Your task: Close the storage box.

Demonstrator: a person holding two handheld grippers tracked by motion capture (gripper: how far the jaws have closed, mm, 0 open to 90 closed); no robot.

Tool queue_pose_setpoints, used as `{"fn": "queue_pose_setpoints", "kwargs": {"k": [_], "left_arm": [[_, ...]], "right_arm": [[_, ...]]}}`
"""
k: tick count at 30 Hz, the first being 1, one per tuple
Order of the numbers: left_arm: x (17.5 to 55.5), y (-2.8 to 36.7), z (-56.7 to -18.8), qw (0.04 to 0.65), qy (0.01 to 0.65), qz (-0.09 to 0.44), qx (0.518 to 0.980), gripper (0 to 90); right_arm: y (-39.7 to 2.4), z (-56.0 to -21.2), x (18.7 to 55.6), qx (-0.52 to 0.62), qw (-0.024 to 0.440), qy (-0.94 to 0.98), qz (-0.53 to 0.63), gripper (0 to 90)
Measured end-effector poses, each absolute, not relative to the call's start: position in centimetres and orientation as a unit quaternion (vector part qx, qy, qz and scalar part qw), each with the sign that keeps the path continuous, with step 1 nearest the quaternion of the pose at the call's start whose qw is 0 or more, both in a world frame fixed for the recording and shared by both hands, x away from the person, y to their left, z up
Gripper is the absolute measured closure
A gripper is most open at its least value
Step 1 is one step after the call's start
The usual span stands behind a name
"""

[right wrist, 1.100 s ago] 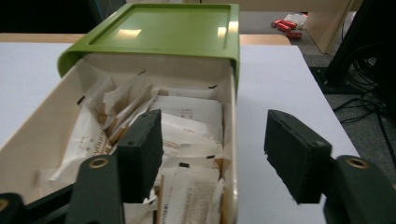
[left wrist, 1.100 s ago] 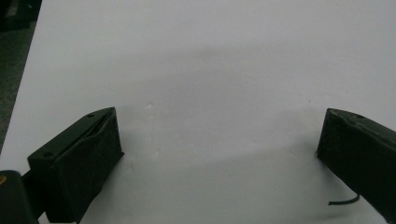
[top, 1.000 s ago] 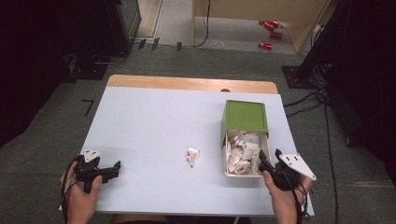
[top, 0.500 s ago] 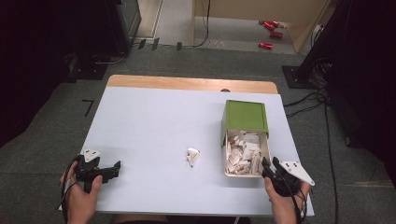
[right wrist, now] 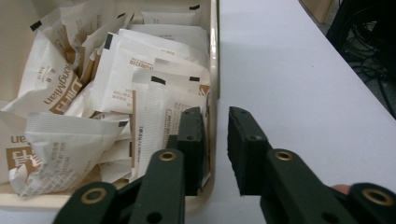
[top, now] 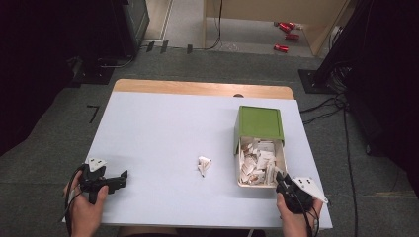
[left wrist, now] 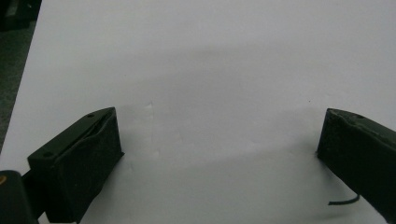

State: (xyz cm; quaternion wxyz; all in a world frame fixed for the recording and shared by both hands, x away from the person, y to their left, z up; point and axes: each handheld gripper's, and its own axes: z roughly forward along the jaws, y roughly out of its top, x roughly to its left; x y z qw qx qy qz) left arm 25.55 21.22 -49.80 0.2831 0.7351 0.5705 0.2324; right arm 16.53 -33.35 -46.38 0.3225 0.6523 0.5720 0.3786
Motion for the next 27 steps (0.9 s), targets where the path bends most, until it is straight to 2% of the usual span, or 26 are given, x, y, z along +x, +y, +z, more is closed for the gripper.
{"fn": "queue_pose_setpoints", "kwargs": {"k": [3,5,27], "left_arm": [[25.5,21.2,-49.8,0.283,0.571,0.232,0.735,0.0],[25.5,21.2,-49.8,0.283,0.571,0.233,0.735,0.0],[25.6,21.2,-49.8,0.283,0.57,0.233,0.735,0.0]], "right_arm": [[-33.1,-46.4,16.6,0.654,0.317,0.569,0.385,85.0],[-33.1,-46.4,16.6,0.66,0.316,0.562,0.385,85.9],[-32.6,-44.7,17.8,0.694,0.299,0.544,0.366,88.2]]}}
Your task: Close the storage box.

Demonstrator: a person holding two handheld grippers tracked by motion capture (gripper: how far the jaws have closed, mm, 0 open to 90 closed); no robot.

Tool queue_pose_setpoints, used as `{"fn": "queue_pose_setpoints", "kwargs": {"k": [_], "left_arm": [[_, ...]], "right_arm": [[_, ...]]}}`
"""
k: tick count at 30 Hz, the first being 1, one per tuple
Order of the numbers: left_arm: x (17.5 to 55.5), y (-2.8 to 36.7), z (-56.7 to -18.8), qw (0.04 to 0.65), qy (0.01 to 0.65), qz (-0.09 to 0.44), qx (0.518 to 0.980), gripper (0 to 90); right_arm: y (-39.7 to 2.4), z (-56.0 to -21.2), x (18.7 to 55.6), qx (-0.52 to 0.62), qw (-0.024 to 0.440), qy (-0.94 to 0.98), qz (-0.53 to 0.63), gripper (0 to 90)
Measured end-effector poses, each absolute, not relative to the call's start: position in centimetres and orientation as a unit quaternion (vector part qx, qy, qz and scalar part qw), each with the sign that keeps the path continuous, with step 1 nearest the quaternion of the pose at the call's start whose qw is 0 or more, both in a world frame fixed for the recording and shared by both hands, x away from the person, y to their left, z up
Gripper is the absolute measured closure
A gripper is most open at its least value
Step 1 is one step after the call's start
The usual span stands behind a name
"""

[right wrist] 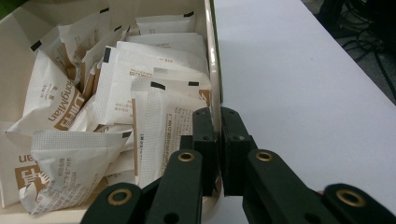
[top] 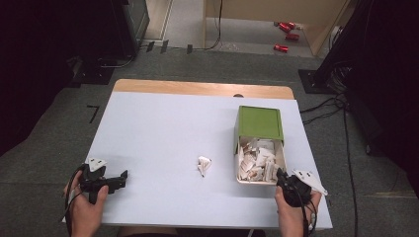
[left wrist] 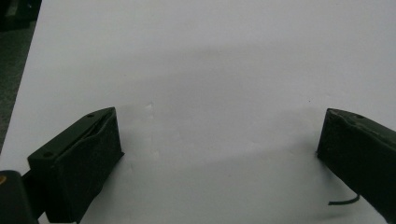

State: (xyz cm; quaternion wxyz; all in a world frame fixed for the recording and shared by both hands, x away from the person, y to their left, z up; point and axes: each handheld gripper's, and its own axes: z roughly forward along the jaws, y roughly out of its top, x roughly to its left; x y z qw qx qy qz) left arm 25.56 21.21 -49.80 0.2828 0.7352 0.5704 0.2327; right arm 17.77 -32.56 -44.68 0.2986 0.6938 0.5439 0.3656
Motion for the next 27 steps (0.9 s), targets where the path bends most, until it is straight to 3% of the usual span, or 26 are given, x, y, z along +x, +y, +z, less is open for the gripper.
{"fn": "queue_pose_setpoints", "kwargs": {"k": [27], "left_arm": [[25.6,21.2,-49.8,0.283,0.57,0.233,0.735,0.0]], "right_arm": [[-32.5,-45.0,21.8,0.698,0.308,0.539,0.358,88.6]]}}
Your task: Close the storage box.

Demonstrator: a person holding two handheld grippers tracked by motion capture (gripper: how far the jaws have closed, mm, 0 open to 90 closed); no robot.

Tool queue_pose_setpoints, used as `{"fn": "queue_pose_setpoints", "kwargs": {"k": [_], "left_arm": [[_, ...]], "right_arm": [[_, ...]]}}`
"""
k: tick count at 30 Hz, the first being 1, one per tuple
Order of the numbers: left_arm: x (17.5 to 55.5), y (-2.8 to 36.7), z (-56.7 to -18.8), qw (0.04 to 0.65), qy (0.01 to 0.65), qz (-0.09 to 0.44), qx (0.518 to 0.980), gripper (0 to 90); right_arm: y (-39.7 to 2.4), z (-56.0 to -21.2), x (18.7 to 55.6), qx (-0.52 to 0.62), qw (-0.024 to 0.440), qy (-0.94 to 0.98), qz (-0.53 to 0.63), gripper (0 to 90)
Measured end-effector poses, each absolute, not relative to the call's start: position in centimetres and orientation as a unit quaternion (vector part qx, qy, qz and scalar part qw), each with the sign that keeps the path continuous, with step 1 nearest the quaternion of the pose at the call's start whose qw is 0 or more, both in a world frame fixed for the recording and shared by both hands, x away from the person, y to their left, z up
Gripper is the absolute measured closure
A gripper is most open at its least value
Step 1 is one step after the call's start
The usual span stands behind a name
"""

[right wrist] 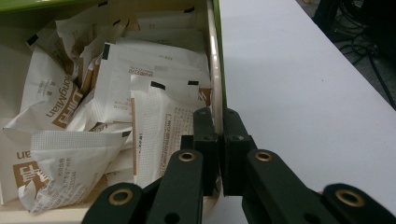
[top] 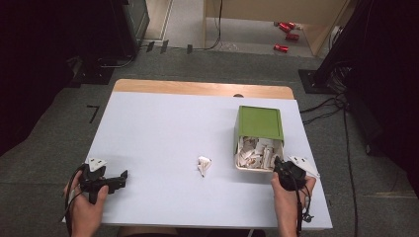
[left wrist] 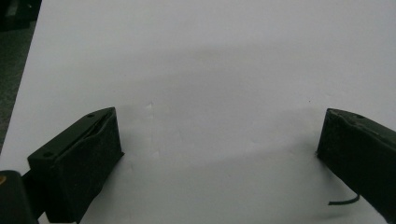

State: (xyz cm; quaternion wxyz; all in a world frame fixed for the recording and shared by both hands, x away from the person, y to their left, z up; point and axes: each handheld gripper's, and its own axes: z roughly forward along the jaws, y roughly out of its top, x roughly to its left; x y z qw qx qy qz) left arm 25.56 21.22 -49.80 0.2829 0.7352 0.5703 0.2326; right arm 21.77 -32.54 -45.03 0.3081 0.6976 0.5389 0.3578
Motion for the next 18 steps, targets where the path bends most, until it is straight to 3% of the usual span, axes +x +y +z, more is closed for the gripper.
{"fn": "queue_pose_setpoints", "kwargs": {"k": [3,4,5,6,7,8,18], "left_arm": [[25.6,21.2,-49.8,0.283,0.57,0.233,0.735,0.0],[25.5,21.2,-49.8,0.283,0.571,0.233,0.735,0.0],[25.5,21.2,-49.8,0.283,0.571,0.233,0.735,0.0],[25.5,21.2,-49.8,0.283,0.571,0.233,0.735,0.0],[25.5,21.2,-49.8,0.283,0.57,0.233,0.735,0.0],[25.5,21.2,-49.8,0.283,0.571,0.233,0.735,0.0],[25.6,21.2,-49.8,0.283,0.57,0.233,0.735,0.0]], "right_arm": [[-32.8,-45.1,21.8,0.694,0.304,0.54,0.366,86.7],[-33.2,-45.2,21.5,0.691,0.283,0.541,0.387,71.1],[-33.2,-45.2,21.4,0.686,0.283,0.544,0.39,64.9],[-33.2,-45.2,21.4,0.686,0.283,0.544,0.39,64.9],[-33.1,-45.3,20.8,0.675,0.286,0.556,0.391,53.8],[-33.0,-45.3,20.5,0.67,0.285,0.562,0.392,50.5],[-32.3,-46.4,18.0,0.641,0.259,0.604,0.396,35.8]]}}
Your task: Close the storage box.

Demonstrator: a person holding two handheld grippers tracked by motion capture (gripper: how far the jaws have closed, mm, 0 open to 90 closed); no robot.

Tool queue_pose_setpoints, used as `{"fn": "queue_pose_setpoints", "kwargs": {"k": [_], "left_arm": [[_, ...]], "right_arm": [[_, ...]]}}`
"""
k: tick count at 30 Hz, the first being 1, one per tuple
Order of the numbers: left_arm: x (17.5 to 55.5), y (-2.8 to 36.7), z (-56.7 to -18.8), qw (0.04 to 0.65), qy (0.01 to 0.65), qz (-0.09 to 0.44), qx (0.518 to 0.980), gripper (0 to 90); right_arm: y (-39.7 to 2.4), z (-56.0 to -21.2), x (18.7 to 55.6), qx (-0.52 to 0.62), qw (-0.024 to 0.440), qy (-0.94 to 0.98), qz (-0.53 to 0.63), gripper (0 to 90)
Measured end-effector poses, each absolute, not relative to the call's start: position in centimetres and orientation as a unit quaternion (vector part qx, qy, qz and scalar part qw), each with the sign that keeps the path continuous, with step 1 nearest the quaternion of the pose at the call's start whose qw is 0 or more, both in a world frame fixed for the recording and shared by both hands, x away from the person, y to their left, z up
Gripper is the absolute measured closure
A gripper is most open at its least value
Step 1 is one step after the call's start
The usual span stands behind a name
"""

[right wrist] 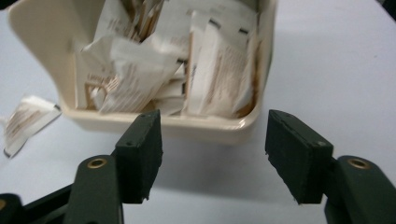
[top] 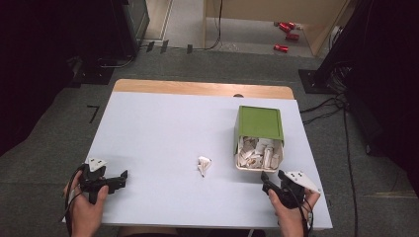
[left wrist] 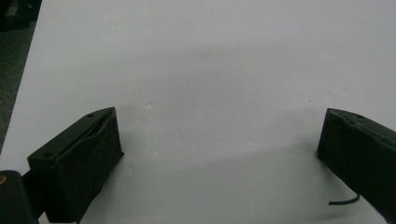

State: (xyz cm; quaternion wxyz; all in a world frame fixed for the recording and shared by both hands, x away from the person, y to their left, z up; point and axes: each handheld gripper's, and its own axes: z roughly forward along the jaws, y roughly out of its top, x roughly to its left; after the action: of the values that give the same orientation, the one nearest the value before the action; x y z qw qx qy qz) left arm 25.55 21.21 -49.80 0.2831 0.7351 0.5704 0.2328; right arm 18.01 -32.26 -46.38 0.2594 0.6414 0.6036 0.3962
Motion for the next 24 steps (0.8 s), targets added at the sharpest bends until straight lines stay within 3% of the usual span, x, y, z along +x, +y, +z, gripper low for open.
{"fn": "queue_pose_setpoints", "kwargs": {"k": [5,11,15,24], "left_arm": [[25.5,21.2,-49.8,0.283,0.57,0.233,0.735,0.0],[25.6,21.2,-49.8,0.283,0.57,0.233,0.735,0.0],[25.6,21.2,-49.8,0.283,0.57,0.233,0.735,0.0],[25.6,21.2,-49.8,0.283,0.57,0.233,0.735,0.0]], "right_arm": [[-31.1,-47.2,18.0,0.638,0.261,0.619,0.376,32.8],[-30.7,-47.8,18.5,0.652,0.283,0.609,0.351,37.1],[-30.5,-47.7,18.9,0.654,0.285,0.608,0.35,35.9],[-30.7,-47.5,20.6,0.671,0.287,0.588,0.348,43.1]]}}
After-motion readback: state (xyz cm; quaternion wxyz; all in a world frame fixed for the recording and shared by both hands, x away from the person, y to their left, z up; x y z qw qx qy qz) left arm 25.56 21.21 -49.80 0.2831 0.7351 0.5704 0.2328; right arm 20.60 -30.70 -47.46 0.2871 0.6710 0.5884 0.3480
